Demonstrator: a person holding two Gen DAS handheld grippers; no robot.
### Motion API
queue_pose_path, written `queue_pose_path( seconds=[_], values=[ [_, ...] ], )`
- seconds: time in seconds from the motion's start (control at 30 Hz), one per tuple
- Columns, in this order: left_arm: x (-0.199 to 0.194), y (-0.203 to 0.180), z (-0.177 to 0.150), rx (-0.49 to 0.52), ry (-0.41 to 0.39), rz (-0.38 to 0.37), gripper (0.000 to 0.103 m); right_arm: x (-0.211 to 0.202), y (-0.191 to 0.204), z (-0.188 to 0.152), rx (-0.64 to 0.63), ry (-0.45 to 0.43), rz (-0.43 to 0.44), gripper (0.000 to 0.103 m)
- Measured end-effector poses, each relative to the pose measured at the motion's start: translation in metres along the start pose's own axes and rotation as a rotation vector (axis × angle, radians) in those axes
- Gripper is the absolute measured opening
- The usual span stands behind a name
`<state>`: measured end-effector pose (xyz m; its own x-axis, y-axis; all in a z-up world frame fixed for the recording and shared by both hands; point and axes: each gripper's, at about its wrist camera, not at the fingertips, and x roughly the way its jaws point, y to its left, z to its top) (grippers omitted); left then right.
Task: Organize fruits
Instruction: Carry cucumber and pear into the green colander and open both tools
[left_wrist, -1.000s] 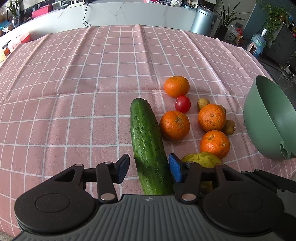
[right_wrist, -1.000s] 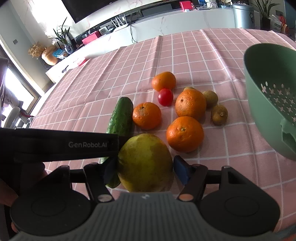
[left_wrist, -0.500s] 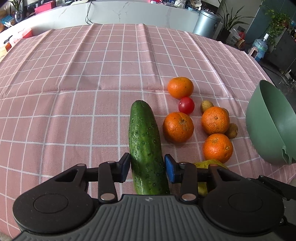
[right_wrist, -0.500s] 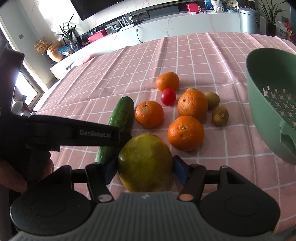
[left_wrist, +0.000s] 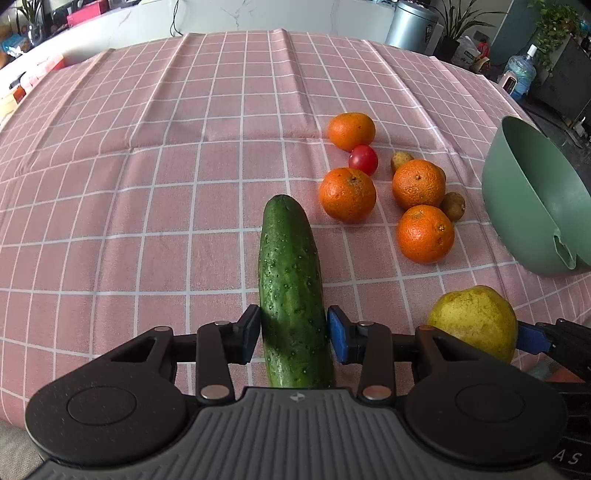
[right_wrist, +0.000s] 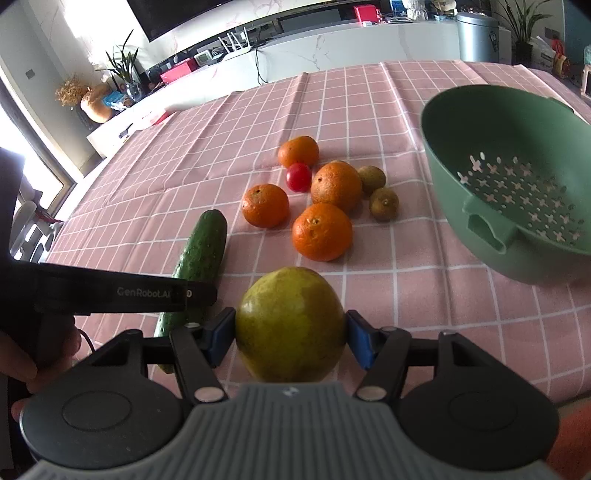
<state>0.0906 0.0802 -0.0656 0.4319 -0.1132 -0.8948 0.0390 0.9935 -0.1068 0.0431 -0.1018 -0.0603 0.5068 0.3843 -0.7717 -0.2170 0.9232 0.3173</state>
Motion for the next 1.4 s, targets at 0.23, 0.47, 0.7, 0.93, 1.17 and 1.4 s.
queue_pose_path(
  seconds=[0.23,0.47,0.7,0.93,1.17,1.4],
  values=[
    [0.005,-0.010,0.003,0.064,-0.059,0.035,0.045,-0.003,-0.006,-0.003,0.038,-0.002,0.008,0.061],
    [-0.009,-0.012,-0.004,0.053,-0.094,0.052,0.043,-0.023,-0.007,-0.006,0.016,-0.052,0.015,0.061],
    [-0.059,-0.035,0.000,0.083,-0.198,0.025,0.042,-0.068,-0.021,-0.005,0.027,-0.146,0.020,0.061],
    [-0.099,-0.082,0.025,0.133,-0.290,-0.087,0.042,-0.114,-0.036,0.011,-0.022,-0.277,-0.048,0.061],
    [-0.100,-0.139,0.064,0.228,-0.344,-0.146,0.042,-0.127,-0.077,0.038,-0.030,-0.288,-0.130,0.061],
    [-0.078,-0.182,0.093,0.289,-0.349,-0.179,0.042,-0.114,-0.109,0.068,-0.070,-0.239,-0.192,0.061]
  ],
)
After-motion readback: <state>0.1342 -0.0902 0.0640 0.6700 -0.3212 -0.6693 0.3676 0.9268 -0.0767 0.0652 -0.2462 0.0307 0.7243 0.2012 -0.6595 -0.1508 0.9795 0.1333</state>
